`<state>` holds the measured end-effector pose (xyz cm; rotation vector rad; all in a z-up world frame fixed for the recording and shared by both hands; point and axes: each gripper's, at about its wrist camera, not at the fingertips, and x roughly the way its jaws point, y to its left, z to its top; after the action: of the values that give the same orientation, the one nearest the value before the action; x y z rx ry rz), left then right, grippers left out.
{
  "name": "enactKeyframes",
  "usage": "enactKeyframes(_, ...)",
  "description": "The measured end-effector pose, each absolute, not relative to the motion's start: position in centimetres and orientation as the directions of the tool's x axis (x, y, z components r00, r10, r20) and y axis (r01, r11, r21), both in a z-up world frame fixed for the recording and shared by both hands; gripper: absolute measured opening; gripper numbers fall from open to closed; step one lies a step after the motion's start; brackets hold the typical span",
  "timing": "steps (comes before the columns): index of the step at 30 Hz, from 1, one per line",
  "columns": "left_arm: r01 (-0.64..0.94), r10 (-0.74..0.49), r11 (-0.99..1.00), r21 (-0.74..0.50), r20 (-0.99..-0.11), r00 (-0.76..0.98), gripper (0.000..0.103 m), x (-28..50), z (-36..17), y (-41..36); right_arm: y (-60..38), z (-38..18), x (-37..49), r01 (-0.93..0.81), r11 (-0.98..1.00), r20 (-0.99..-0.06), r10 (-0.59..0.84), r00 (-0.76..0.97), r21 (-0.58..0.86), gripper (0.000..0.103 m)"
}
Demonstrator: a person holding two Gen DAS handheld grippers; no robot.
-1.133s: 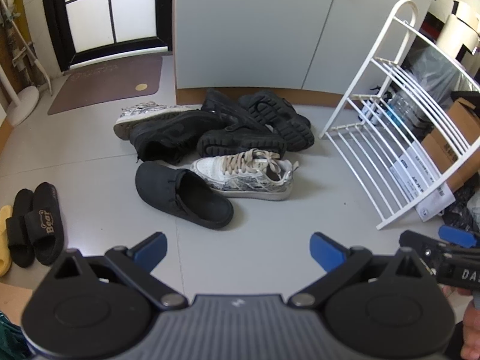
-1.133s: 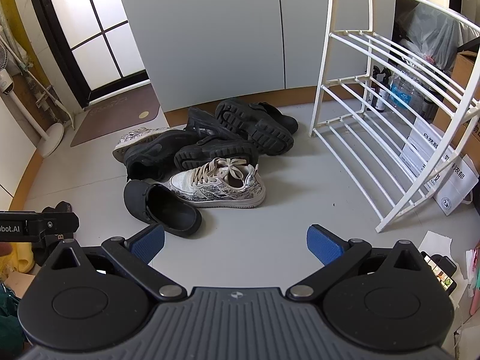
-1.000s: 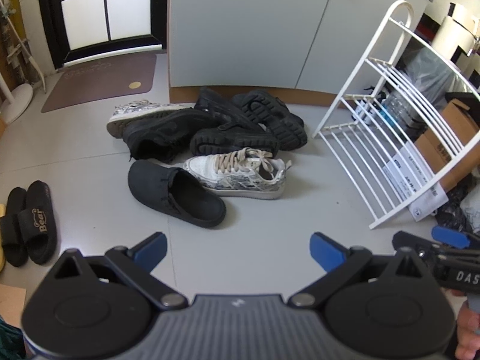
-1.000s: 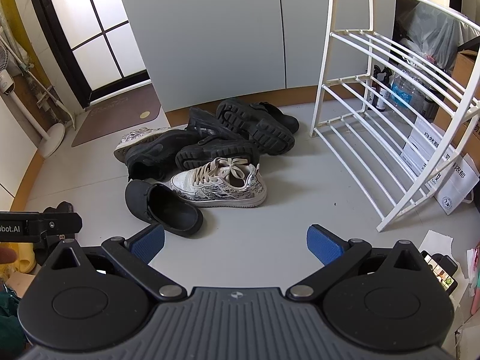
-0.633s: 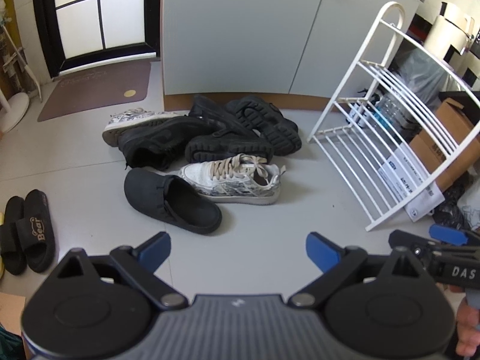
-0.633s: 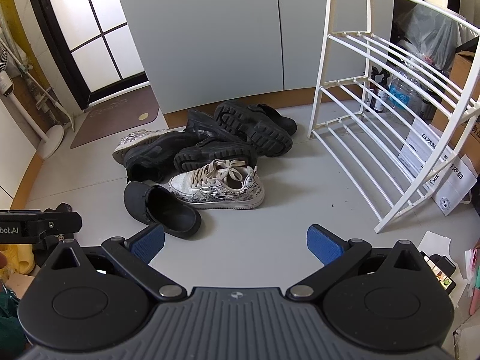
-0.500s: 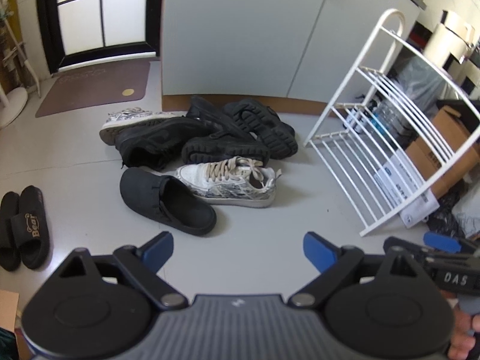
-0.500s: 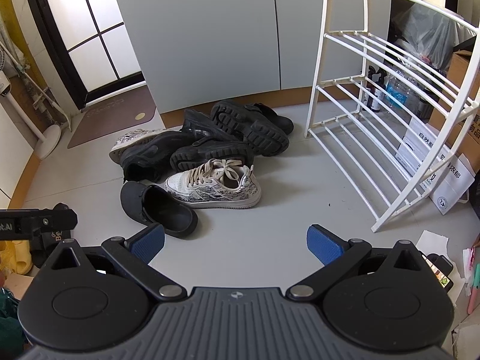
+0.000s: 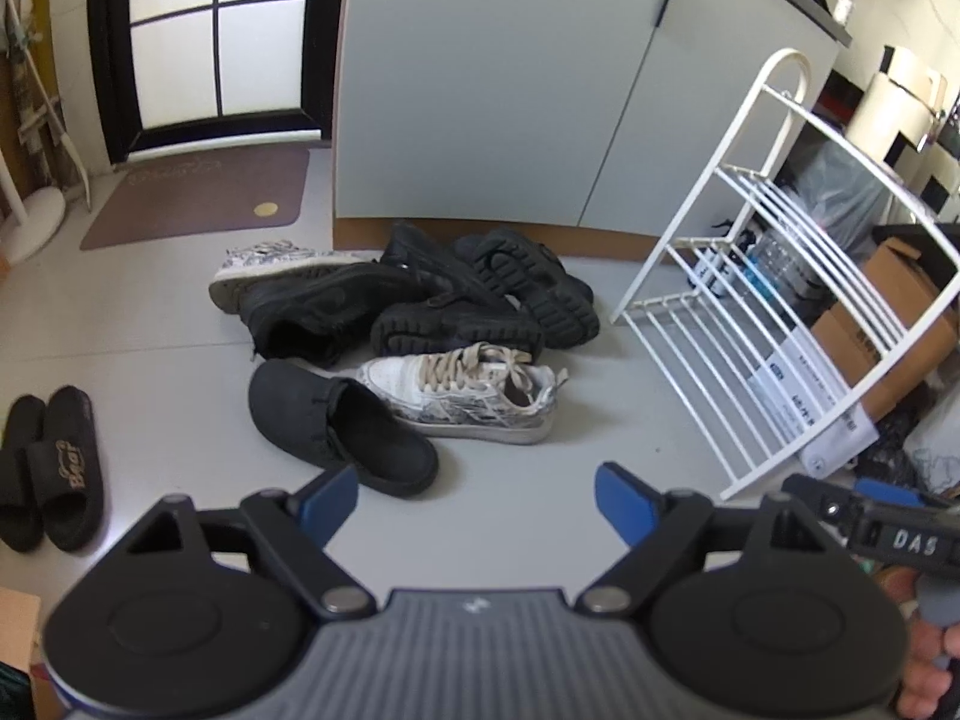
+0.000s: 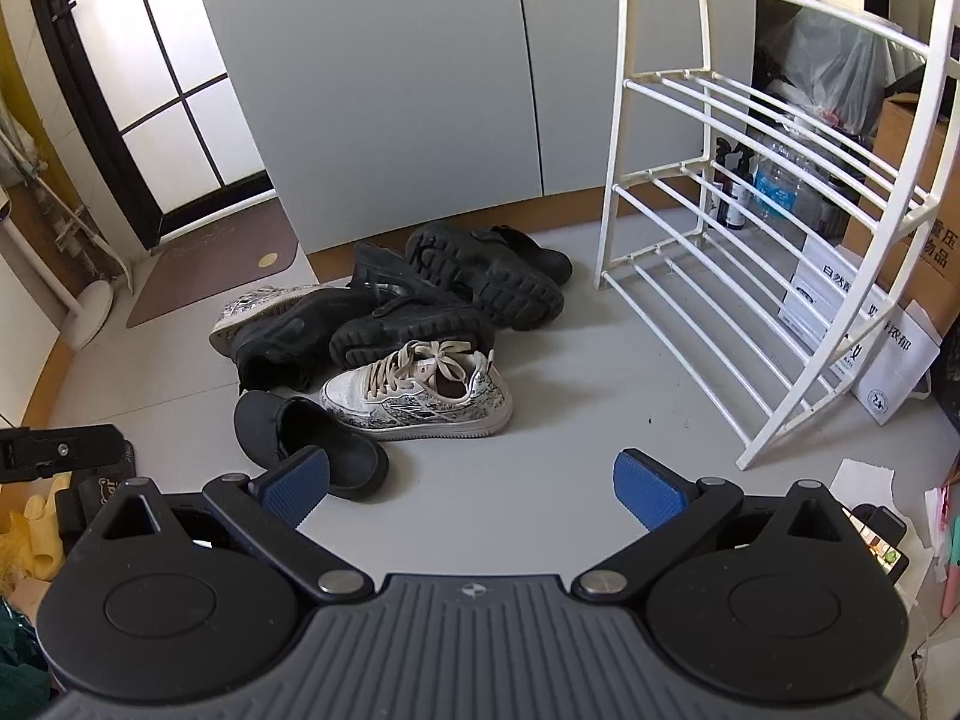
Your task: Organize scattered shoes
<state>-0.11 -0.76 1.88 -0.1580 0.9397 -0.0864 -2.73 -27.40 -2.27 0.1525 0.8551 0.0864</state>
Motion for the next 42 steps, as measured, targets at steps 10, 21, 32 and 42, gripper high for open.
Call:
enactKeyframes(10,0.01,-0.15,0.984,-0.177,-0.803,0.577,0.088,-0.13,1.39,-0.63,-27.02,-2.06,-2.23,-0.027,0.983,-0.743,0.156,0.651,0.183,0.103)
enactKeyframes(21,0.009,-0.171,0.979,-0.203,-0.796,0.581,0.087,0.06,1.61,-0.55,-26.93,-2.19,-2.36,-0.02,0.979,-0.736,0.164,0.656,0.201,0.103)
enactKeyframes(32,0.02,-0.172,0.98,-0.196,-0.803,0.571,0.087,0.37,1.45,-1.0,-27.0,-2.12,-2.39,-0.037,0.974,-0.727,0.194,0.658,0.225,0.103)
enactKeyframes(42,0.027,-0.191,0.977,-0.213,-0.801,0.567,0.087,0.67,1.42,-1.42,-27.12,-2.41,-2.44,-0.038,0.979,-0.735,0.177,0.655,0.202,0.103)
